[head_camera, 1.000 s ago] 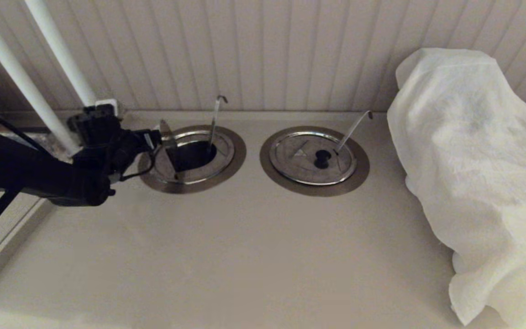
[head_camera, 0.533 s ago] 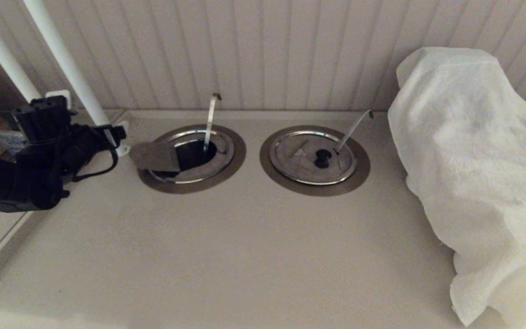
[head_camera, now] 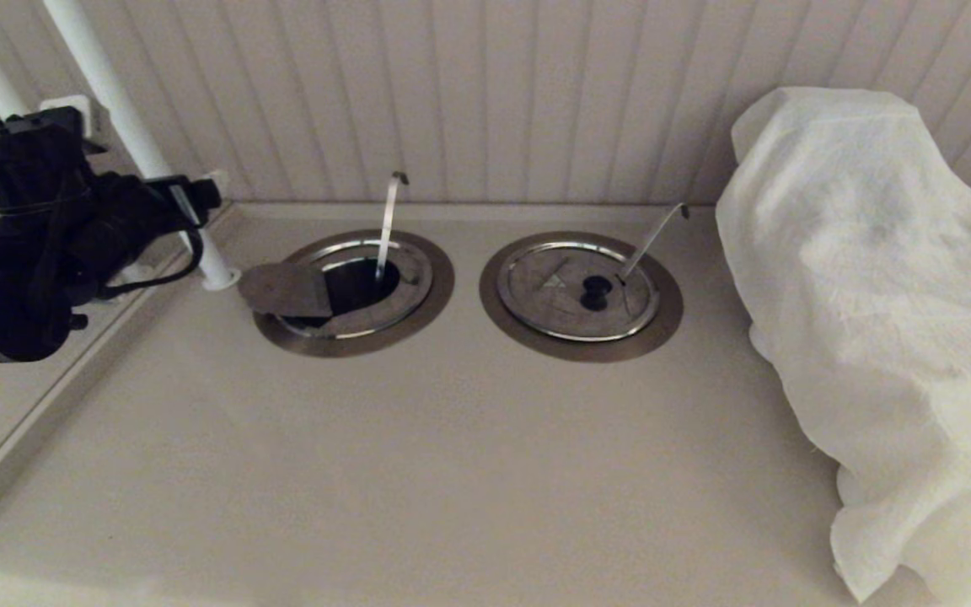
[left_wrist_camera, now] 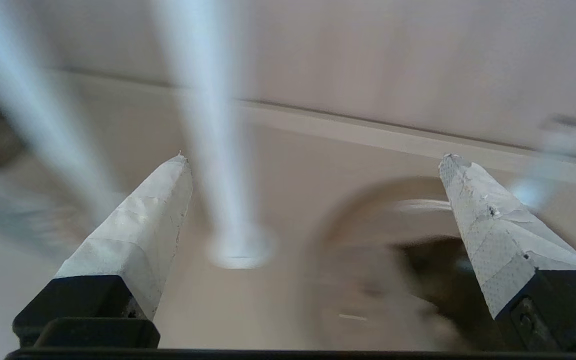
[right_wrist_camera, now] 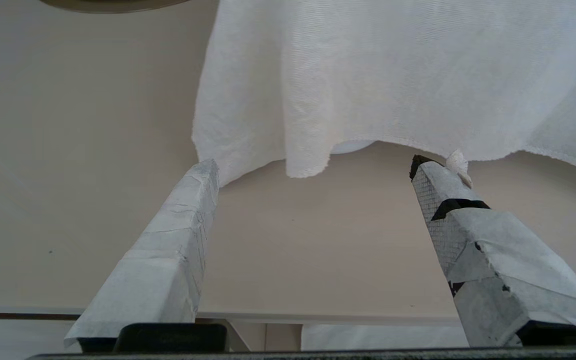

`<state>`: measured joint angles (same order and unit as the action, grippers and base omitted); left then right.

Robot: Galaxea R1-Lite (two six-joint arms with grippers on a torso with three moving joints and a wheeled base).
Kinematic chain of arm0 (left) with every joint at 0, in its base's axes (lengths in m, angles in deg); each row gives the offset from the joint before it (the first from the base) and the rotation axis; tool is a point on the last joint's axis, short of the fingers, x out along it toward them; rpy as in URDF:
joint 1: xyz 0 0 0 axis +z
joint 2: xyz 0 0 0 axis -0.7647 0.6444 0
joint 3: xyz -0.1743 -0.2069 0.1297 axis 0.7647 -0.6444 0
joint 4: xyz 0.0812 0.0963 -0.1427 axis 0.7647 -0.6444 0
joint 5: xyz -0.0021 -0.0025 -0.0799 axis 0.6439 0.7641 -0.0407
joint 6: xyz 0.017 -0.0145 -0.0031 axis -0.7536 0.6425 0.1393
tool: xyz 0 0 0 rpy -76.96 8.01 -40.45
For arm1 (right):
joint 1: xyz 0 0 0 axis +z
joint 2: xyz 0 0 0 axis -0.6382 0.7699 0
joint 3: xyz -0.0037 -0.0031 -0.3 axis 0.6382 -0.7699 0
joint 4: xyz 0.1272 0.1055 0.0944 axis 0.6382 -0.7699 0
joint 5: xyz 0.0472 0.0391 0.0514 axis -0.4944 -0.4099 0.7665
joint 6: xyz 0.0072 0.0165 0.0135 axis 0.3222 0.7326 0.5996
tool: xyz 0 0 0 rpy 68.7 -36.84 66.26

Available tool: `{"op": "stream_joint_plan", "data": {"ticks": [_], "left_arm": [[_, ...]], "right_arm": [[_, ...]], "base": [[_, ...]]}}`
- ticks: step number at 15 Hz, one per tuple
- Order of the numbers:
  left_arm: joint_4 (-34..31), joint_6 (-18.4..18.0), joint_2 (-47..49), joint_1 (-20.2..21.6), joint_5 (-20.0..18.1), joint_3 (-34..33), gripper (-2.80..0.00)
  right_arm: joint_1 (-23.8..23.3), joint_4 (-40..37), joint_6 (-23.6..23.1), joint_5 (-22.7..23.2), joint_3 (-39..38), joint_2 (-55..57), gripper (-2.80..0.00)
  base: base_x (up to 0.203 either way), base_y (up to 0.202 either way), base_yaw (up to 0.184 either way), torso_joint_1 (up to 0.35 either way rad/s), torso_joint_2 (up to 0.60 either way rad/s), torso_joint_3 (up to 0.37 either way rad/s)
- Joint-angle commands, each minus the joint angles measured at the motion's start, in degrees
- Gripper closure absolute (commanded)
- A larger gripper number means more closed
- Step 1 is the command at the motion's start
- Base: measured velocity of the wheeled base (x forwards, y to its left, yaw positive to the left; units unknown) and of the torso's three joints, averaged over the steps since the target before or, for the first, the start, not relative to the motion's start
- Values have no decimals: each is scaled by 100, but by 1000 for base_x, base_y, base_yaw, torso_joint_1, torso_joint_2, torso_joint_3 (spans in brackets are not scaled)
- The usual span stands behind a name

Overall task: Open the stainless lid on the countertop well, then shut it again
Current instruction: Stir with a spoon

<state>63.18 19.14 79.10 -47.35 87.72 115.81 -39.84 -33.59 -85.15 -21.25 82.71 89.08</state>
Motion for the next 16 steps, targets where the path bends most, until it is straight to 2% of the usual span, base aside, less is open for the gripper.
{"op": "stream_joint_plan", "data": {"ticks": [1, 3, 5, 10, 12, 14, 16], "left_arm": [[-272, 4, -23, -376, 7, 111, -280], [-692, 10, 119, -684, 7, 431, -280], [-826, 12, 470, -955, 45, 984, -280], [-1663, 1, 1910, -1632, 443, 3118, -280], [-2124, -13, 2436, -1762, 489, 3745, -280], [-2309, -21, 2932, -1791, 498, 4198, -280], [-2291, -24, 3241, -1795, 492, 4283, -280]], "right_arm": [[1, 0, 0, -2, -9, -9, -280], [1, 0, 0, -2, -9, -9, -280], [1, 0, 0, -2, -9, -9, -280], [1, 0, 0, -2, -9, -9, -280], [1, 0, 0, -2, -9, -9, -280], [1, 0, 0, -2, -9, -9, -280], [1, 0, -8, -2, -9, -9, -280]], "base": [[0, 0, 0, 0, 0, 0], [0, 0, 0, 0, 0, 0], [0, 0, 0, 0, 0, 0], [0, 0, 0, 0, 0, 0], [0, 0, 0, 0, 0, 0], [0, 0, 0, 0, 0, 0], [0, 0, 0, 0, 0, 0]]}}
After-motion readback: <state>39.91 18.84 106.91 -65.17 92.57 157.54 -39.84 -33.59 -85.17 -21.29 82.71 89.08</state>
